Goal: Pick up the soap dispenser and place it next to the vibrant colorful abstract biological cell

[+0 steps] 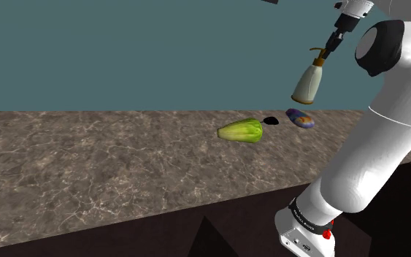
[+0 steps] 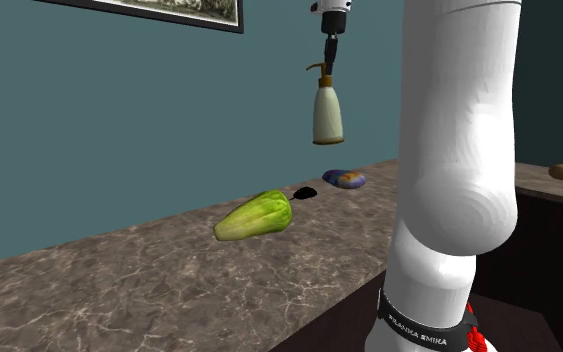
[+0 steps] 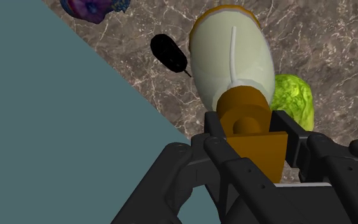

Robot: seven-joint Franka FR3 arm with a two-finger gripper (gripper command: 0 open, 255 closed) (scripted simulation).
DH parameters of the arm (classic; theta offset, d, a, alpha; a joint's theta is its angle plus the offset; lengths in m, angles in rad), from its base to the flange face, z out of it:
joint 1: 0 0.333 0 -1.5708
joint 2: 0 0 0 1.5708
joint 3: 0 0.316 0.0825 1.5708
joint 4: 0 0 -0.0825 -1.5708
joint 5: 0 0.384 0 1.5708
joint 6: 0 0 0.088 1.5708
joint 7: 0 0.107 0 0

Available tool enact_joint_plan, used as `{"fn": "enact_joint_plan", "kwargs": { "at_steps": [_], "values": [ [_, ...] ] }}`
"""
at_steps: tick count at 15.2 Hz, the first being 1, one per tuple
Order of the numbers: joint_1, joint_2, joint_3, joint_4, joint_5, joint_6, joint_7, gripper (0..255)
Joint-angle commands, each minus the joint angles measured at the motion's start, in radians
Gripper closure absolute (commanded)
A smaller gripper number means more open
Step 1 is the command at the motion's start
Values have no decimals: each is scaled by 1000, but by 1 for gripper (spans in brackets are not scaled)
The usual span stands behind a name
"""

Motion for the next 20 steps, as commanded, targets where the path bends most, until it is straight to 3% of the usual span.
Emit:
{"fn": "enact_joint_plan", "kwargs": {
  "at_steps": [1, 9, 20],
  "values": [
    [18, -21, 2, -44, -21, 36, 11, 255],
    [65, -103, 19, -210, -98, 164, 55, 255],
    [80, -157, 35, -392, -146, 321, 83, 255]
  ]
}}
